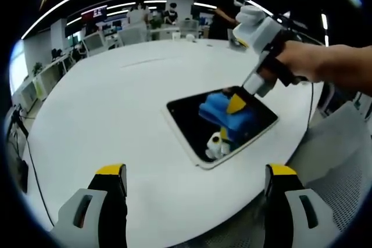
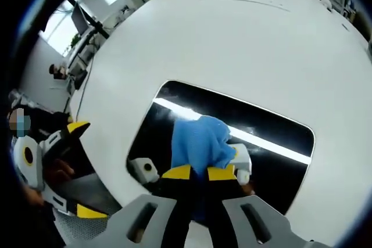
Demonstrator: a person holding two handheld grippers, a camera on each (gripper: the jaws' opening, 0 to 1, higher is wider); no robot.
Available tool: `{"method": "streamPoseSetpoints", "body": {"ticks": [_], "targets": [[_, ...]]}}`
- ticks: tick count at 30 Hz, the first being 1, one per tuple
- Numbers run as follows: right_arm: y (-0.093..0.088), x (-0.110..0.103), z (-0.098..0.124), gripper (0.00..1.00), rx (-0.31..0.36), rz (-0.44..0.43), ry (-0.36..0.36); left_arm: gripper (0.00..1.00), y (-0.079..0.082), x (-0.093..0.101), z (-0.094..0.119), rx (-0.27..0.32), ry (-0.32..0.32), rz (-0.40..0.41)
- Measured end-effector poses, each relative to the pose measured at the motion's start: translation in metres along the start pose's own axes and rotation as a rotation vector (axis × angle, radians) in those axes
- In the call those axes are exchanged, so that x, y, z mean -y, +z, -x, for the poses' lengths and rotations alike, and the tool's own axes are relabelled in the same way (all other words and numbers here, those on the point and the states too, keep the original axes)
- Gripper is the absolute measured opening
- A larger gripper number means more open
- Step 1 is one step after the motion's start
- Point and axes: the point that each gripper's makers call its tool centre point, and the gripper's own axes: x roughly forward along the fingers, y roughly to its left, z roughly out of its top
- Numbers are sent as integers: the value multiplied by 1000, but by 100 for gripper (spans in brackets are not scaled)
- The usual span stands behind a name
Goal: Wipe the mirror surface with the cleaning cloth until all visible marks leave the cleaned area.
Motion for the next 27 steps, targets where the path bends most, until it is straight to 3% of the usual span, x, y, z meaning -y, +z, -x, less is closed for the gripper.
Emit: {"method": "streamPoseSetpoints", "body": {"ticks": [27], "targets": [[36, 14, -9, 2, 14, 2, -33, 99, 2, -3, 0, 10, 11, 10]]}}
